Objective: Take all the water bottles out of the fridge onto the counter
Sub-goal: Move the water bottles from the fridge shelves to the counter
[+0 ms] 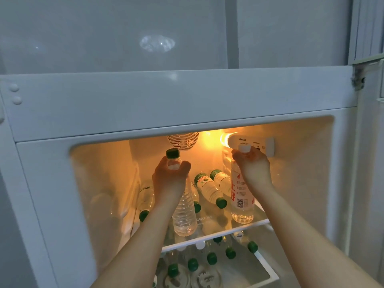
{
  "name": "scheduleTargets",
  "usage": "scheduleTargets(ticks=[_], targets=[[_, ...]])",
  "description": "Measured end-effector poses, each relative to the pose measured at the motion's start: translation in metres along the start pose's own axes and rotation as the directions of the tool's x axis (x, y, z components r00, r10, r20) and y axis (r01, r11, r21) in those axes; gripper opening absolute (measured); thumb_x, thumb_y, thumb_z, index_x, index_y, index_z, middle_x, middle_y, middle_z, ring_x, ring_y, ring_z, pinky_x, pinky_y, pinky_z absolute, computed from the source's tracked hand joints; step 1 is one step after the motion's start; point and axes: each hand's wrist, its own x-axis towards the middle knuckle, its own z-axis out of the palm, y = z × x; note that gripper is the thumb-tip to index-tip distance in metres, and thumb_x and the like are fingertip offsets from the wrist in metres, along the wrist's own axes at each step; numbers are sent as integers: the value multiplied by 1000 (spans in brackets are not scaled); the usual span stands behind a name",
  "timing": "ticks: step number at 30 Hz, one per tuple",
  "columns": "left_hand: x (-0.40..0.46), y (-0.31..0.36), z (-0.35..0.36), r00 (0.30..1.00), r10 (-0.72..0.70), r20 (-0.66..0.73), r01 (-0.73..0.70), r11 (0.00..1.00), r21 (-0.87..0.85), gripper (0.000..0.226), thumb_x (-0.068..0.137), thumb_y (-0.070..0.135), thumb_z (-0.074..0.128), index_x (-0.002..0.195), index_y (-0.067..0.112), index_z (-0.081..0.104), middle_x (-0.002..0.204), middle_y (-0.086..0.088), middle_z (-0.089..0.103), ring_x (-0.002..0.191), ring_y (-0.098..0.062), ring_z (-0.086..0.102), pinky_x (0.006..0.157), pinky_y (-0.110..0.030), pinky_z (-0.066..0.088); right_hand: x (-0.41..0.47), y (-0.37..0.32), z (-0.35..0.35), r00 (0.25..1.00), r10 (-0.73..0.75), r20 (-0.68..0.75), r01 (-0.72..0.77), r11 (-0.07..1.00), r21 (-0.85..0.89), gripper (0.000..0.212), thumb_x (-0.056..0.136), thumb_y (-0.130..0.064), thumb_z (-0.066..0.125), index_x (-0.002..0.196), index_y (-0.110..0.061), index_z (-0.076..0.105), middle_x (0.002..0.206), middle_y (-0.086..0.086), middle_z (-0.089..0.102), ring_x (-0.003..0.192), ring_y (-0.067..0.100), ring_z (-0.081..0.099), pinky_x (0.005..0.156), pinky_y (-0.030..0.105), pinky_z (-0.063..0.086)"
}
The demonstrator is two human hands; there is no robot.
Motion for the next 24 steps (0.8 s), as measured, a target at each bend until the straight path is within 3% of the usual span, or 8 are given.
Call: scheduleTargets(ticks=[7, 10, 14, 24], targets=[[-17, 4, -15, 997, -2, -82, -1, 999, -41, 11, 81, 29, 67, 87, 25, 59, 83, 9, 64, 81, -18, 65, 77, -33, 55, -35, -14, 7, 994, -81, -71, 84, 996, 43, 14, 87, -27, 60, 80, -16, 63, 71, -3, 63, 72, 18, 58, 67, 32, 45], [-38, 10, -33, 994, 15, -106, -23, 997, -70, 9, 83, 22, 67, 80, 16, 60, 75, -1, 64, 72, -18, 63, 67, -26, 48, -54, -25, 3, 991, -65, -121, 80, 989, 121, 15, 86, -24, 60, 75, -14, 62, 66, -4, 59, 65, 13, 53, 63, 29, 42], [-75, 29, -68, 986, 65, -156, -82, 991, -106, 9, 84, 17, 68, 82, 19, 60, 74, 2, 61, 71, -12, 58, 61, -21, 42, -78, -53, -5, 983, -125, -132, 143, 981, 132, 20, 85, -25, 60, 70, -12, 60, 63, 1, 57, 61, 15, 49, 58, 26, 38], [-173, 80, -161, 978, 184, -97, -193, 976, -98, 17, 72, 22, 65, 74, 7, 58, 70, -12, 62, 70, -30, 61, 64, -36, 50, -181, -129, -33, 990, -129, -54, 136, 976, 172, 28, 83, -21, 59, 58, -16, 48, 56, -3, 47, 55, 13, 41, 57, 27, 35]])
